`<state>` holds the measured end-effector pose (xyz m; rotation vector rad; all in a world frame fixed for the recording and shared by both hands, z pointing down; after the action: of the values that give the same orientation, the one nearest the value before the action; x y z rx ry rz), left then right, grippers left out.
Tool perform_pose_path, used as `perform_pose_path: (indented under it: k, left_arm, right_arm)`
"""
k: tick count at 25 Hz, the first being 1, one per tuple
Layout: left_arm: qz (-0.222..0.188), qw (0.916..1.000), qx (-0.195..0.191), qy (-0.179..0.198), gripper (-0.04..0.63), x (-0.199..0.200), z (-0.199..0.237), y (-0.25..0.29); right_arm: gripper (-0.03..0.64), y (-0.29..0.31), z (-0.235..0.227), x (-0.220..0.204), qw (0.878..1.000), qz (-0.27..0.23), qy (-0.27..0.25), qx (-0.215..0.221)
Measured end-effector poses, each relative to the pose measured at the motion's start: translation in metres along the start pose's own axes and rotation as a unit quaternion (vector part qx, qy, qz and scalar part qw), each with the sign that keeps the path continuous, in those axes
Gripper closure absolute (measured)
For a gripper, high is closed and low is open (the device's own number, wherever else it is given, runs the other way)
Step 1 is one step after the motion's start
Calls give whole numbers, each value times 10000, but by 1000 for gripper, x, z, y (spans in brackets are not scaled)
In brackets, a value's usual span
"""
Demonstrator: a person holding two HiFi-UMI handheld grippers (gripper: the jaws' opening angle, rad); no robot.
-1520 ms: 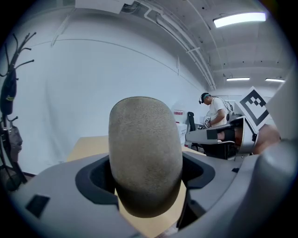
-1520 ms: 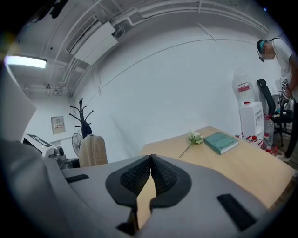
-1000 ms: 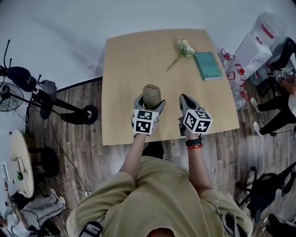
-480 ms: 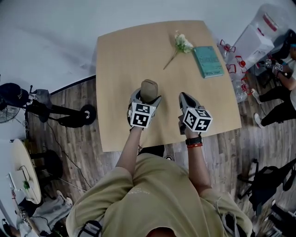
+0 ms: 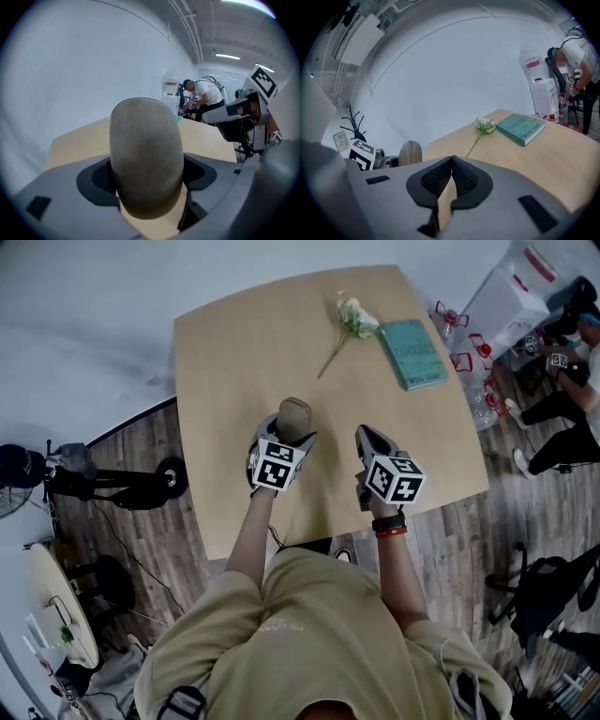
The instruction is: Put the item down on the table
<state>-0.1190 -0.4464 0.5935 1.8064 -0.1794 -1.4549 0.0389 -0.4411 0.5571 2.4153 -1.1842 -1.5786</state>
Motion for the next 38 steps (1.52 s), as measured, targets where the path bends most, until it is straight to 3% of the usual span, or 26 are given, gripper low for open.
perform_pose_path:
  k: [9, 23, 28, 38]
  left_arm:
    - [660, 9942, -722, 444, 215, -19, -18, 47]
    - [1747, 9724, -1139, 1046, 215, -63, -35, 103]
    - [1998, 9659, -1261, 1057, 215, -76, -38, 119]
    - [2075, 9660, -1224, 942, 215, -79, -42, 140]
  right_arm:
    - [603, 22, -24, -2, 9996, 120, 229, -124]
    - [603, 33, -45, -23, 9982, 347, 449, -185]
    - [603, 31, -48, -29, 9977, 389, 512, -233]
    - [603, 24, -53, -39, 9969, 416, 577, -328]
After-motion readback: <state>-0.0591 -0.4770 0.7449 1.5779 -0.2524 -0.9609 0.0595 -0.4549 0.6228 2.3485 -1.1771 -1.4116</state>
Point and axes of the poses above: the fingertips, and each gripper's own axes: y forward along the fingers, z to its left, x out of its top, the point moved 2 cm from there along -y, backward along the fingers, and after that the axes turned 1 degree about z, right-handed, at the moved point
